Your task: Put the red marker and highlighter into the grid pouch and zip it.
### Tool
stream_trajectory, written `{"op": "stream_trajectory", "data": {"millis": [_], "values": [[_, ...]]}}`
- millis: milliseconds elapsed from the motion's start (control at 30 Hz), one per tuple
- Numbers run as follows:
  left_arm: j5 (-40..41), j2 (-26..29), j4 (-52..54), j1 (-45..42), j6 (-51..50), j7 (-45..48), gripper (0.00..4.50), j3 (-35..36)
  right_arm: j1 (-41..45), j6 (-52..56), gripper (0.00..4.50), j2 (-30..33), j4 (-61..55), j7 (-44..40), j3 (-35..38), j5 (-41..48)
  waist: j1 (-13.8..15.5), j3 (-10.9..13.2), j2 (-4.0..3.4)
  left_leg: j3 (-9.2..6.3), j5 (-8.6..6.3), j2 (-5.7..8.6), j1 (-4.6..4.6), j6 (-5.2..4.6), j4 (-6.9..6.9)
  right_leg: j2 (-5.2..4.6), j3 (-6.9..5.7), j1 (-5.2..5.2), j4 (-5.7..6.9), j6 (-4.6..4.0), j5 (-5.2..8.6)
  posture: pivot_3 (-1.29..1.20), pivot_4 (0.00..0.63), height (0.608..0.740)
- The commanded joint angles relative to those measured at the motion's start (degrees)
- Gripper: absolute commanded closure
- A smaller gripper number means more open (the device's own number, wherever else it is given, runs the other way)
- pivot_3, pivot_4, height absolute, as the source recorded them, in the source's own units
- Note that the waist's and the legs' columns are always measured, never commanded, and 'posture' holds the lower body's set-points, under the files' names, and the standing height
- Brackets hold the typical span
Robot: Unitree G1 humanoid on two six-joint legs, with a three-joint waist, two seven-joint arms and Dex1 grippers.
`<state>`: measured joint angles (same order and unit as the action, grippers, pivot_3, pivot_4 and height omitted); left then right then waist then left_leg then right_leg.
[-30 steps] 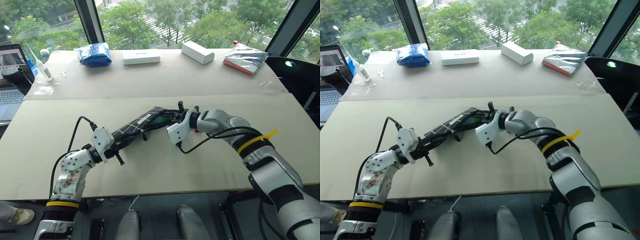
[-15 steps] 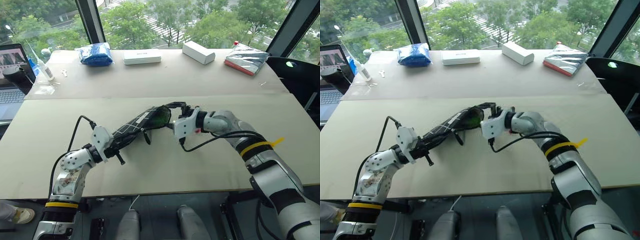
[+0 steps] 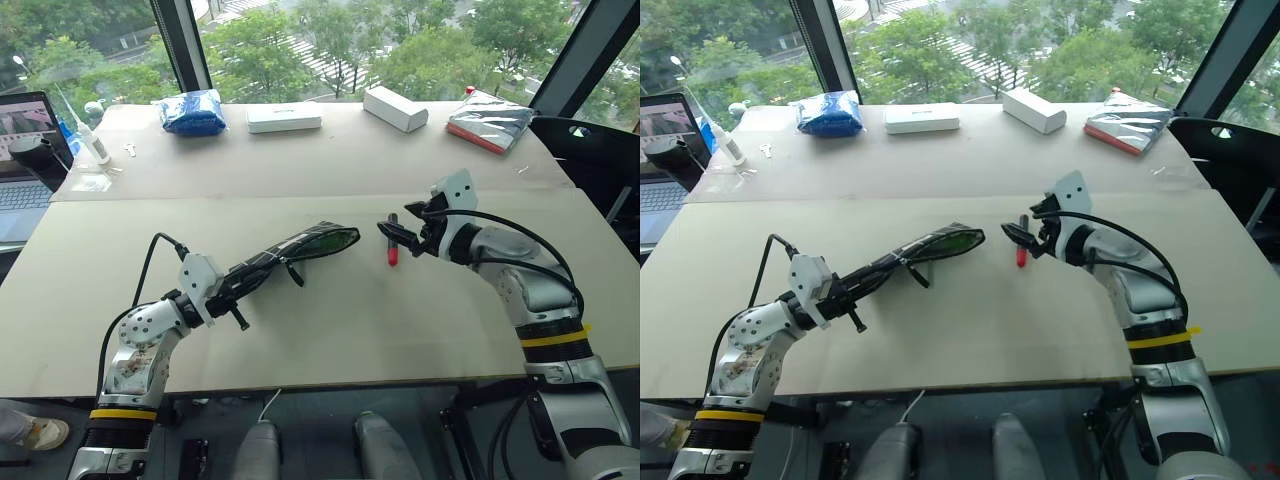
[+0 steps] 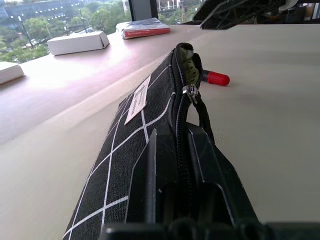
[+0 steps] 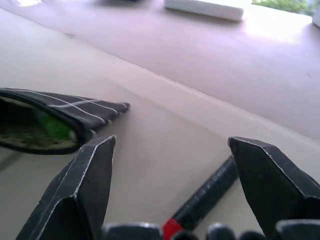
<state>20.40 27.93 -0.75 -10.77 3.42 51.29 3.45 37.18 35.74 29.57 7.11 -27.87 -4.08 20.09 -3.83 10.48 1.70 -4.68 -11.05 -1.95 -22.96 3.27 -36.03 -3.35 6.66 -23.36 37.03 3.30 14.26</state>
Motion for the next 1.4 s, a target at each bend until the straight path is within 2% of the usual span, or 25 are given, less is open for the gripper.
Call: {"op": "stream_trajectory", "data": {"millis": [33, 400, 533, 667, 700, 767, 900, 1067, 1167, 1233, 1333, 1400], "values": [[0.5, -0.1, 0.9, -1.2, 0.3, 0.2, 4.50, 0.2, 1.7, 5.7, 0.51, -2.9, 0.6, 6.9, 1.3, -3.0, 0.0, 0.0, 0.00, 0.00, 0.00, 0.02, -0.08, 0.00, -0.01, -0.03, -0.01, -0.06, 0.00, 0.01, -0.01, 0.00, 0.150, 0.740], [0.4, -0.5, 0.8, -1.6, 0.4, 0.2, 4.50, 0.1, 4.3, 3.5, 0.51, -8.1, 13.1, 12.0, 1.9, -8.8, -0.2, 0.0, 0.00, 0.00, 0.00, 0.00, -0.09, 0.00, 0.03, -0.01, -0.03, -0.11, 0.01, 0.01, -0.01, 0.00, 0.150, 0.740], [0.2, -0.5, 0.4, -2.1, 0.6, 0.1, 4.50, 0.2, 3.6, 0.3, 1.56, -8.1, 15.2, 11.7, 0.5, -11.8, -0.2, 0.0, 0.00, 0.00, 0.00, 0.00, -0.06, 0.00, 0.03, -0.01, -0.02, -0.08, 0.01, 0.01, -0.01, 0.00, 0.150, 0.740], [0.2, -0.4, 0.4, -2.2, 0.7, 0.1, 4.50, 0.3, 2.8, -2.9, 2.90, -7.2, 16.6, 13.9, 2.3, -13.6, 0.0, 0.0, 0.00, 0.00, 0.00, 0.02, -0.06, 0.00, 0.00, -0.03, -0.02, -0.03, 0.01, 0.01, -0.01, 0.00, 0.150, 0.740], [0.2, -0.4, 0.5, -2.2, 0.7, 0.1, 4.50, 0.3, 2.9, -3.9, 3.40, -7.0, 17.0, 14.7, 2.7, -14.1, 0.1, 0.0, 0.00, 0.00, 0.00, 0.02, -0.06, 0.00, -0.01, -0.03, -0.02, -0.03, 0.00, 0.01, -0.01, 0.00, 0.150, 0.740], [0.2, -0.4, 0.8, -2.1, 0.6, 0.1, 4.50, 0.3, 2.9, -5.6, 3.91, -6.6, 17.5, 15.8, 3.4, -15.0, 0.1, 0.0, 0.00, 0.00, 0.00, 0.03, -0.07, 0.00, -0.02, -0.03, -0.02, -0.02, 0.00, 0.01, -0.01, 0.00, 0.150, 0.740], [0.4, -0.4, 1.2, -2.1, 0.4, 0.2, 4.50, 0.2, 3.4, -11.9, 3.98, -6.6, 16.4, 16.9, 6.3, -14.8, 0.0, 0.0, 0.00, 0.00, 0.00, 0.02, -0.07, 0.00, 0.00, -0.03, -0.02, -0.03, -0.01, 0.01, -0.01, 0.00, 0.150, 0.740], [0.5, -0.3, 1.4, -2.0, 0.2, 0.5, 4.50, 0.0, 1.5, -22.8, 3.98, -3.5, 3.8, 1.7, 6.3, -10.1, -0.5, 0.0, -0.03, 0.00, 0.00, 0.00, -0.09, 0.00, 0.06, -0.01, 0.00, -0.12, -0.01, 0.01, -0.01, 0.00, 0.150, 0.740], [0.5, -0.3, 1.1, -2.1, 0.2, 0.7, 4.50, -0.1, -3.8, -31.0, 3.98, 2.7, -6.4, -11.3, 1.4, -10.7, -0.2, 0.0, -0.05, 0.00, -0.01, 0.00, -0.15, -0.02, 0.10, -0.01, -0.02, -0.17, -0.02, 0.05, 0.01, 0.00, 0.150, 0.740], [0.5, -0.3, 0.9, -2.3, 0.2, 0.9, 4.50, -0.1, -6.8, -35.2, 3.98, 6.0, -9.3, -16.7, -2.7, -13.4, 0.0, 0.0, -0.02, -0.01, -0.01, 0.00, -0.16, -0.02, 0.08, -0.03, -0.04, -0.13, -0.07, 0.05, 0.02, 0.00, 0.150, 0.740], [0.4, -0.5, 0.5, -2.5, 0.4, 1.0, 4.50, -0.2, -8.8, -42.2, 3.98, 9.0, -9.0, -19.9, -7.6, -19.5, 0.0, 0.0, 0.01, -0.01, -0.01, 0.00, 0.04, -0.01, 0.05, -0.02, -0.05, 0.12, -0.17, 0.10, 0.04, 0.00, 0.150, 0.740], [0.4, -0.6, 0.4, -2.6, 0.4, 1.1, 4.50, -0.3, -8.1, -44.6, 3.98, 8.8, -7.4, -19.7, -8.5, -21.4, -0.1, 0.0, 0.01, 0.01, -0.01, 0.01, 0.03, -0.01, 0.03, -0.02, -0.02, 0.09, -0.17, 0.23, 0.12, 0.00, 0.150, 0.740]]}}
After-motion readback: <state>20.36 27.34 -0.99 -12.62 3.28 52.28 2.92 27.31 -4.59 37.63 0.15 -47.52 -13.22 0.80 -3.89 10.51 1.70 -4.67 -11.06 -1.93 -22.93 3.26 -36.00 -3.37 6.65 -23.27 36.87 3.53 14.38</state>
